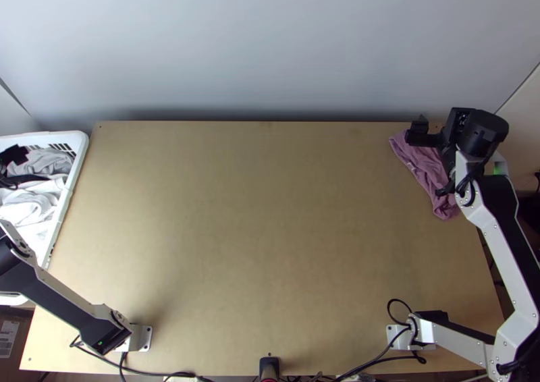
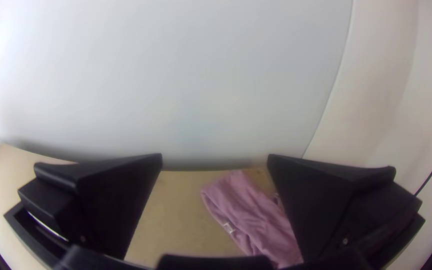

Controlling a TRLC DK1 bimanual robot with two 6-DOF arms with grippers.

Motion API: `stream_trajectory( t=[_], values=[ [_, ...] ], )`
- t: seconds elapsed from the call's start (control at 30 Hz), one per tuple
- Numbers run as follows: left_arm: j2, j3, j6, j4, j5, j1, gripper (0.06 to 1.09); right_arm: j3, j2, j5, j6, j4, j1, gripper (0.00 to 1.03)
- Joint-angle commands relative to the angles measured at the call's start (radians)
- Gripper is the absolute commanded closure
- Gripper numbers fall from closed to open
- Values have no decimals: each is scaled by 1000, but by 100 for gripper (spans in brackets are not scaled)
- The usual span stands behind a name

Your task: Fold the t-shirt

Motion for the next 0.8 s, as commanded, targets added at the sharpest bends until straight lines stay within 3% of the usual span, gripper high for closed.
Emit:
stream_trajectory(
  t=[0.0, 0.77],
  values=[
    [102, 3, 27, 16, -1, 68, 11, -36, -33, 1, -12, -5, 1, 5],
    [332, 63, 110, 39, -38, 119, 10, -102, -89, 53, -24, 1, 53, 5]
  ],
)
